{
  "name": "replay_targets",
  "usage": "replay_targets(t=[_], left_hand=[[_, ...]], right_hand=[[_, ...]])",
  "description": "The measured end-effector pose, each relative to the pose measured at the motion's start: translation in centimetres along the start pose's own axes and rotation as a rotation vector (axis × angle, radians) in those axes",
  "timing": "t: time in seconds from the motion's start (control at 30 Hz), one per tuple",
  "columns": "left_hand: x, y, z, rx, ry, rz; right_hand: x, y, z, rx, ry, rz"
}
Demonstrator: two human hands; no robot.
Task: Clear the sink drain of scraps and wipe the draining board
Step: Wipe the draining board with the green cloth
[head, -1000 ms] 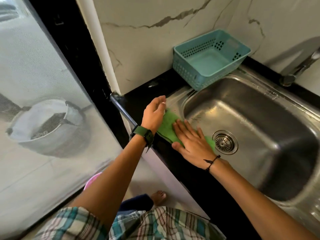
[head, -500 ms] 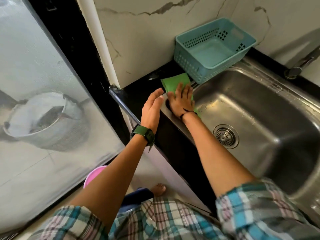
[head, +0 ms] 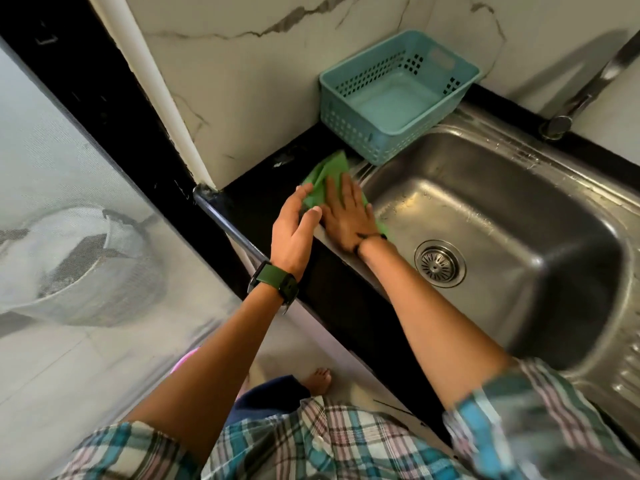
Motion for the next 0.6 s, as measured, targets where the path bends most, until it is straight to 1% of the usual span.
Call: replay_targets(t=[0.07, 0.1, 0.17, 0.23, 0.33, 0.43, 0.53, 0.6], left_hand=[[-0.3, 0.0, 0.3, 0.001, 0.000, -0.044], [-0.5, 0.1, 0.4, -0.005, -0.004, -0.059], [-0.8, 0.2, 0.7, -0.006, -0.004, -0.072], [-0.9, 0.5, 0.9, 0.023, 0.011, -0.112], [-0.7, 0.8, 1.1, 0.074, 0.065, -0.215], [-0.6, 0.9, 1.0, 0.079, 0.113, -0.293], [-0.7, 0.9, 0.8, 0.084, 0.109, -0.256], [-0.9, 1.2, 0.8, 0.086, 0.100, -0.257]], right_hand=[[0.1, -0.6, -1.8, -0.053, 0.085, -0.060], [0.1, -0.5, -2.0, -0.032, 0.091, -0.081], [0.1, -0.1, -0.3, 0.056, 0.016, -0.041], [-0.6, 0.2, 3.5, 0.145, -0.064, -0.002], [-3.4, -0.7, 11.0, 0.226, -0.110, -0.077], [-6.2, -2.3, 16.8, 0.289, -0.132, -0.096], [-7.1, -2.4, 17.1, 0.361, -0.130, -0.070], [-6.1, -1.9, 14.9, 0.344, -0.148, -0.021]])
Point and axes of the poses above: each hand's wrist, its own z-axis away from the middle knuckle, its own y-axis out of the palm, x = y × z, the point moved 2 cm from there along -z, towards the middle knuckle, and after that the axes turned 6 degrees about -y, right-handed, at the moved point
